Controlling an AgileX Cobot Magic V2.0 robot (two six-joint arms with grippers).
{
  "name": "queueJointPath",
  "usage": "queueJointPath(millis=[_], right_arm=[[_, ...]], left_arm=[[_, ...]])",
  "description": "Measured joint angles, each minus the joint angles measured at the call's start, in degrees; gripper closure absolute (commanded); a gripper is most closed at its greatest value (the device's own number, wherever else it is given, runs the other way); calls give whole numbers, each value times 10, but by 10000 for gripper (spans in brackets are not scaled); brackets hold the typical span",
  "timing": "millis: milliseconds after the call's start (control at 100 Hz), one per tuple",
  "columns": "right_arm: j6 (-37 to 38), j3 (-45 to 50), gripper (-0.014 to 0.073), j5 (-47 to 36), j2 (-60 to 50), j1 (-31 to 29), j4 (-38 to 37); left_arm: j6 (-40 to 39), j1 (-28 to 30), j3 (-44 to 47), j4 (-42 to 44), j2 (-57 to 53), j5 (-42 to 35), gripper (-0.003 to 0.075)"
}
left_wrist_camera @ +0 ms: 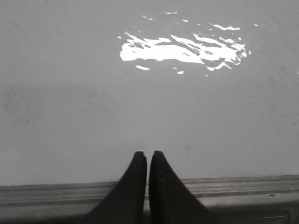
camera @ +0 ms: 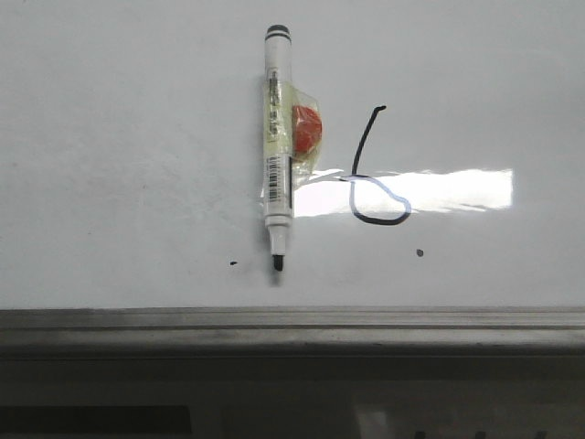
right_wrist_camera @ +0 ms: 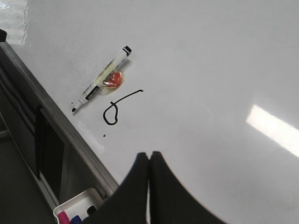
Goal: Write number 6 on whiteboard
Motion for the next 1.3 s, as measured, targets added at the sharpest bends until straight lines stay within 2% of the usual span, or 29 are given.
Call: queueJointPath(millis=[140,250,320,400,510,710,800,880,990,1210,1300], right_arm=[[0,1,657,3,0,0,-1],[0,25,657,4,0,-10,-38],[0,57,657,-34,0,-23,-54],[17,97,657,-118,1,-51,-85],[76,156,657,-232,3,-126,-88],[98,286,657,-390,3,-325,33],[102,342,657,-464,4,-396,60],[102,353,657,-462,5,-442,65],[102,353,657,-452,5,-470,69],[104,353,657,-339,-3,-480,73],[104,353,657,-335,-4,-480,73]], left_arm=[[0,0,0,0,0,0,741],[0,0,0,0,0,0,741],[0,0,0,0,0,0,741],[0,0,0,0,0,0,741],[0,0,0,0,0,0,741],[0,0,0,0,0,0,741],[0,0,0,0,0,0,741],[0,0,0,0,0,0,741],[0,0,0,0,0,1,741],[0,0,0,0,0,1,741],[0,0,0,0,0,1,741]])
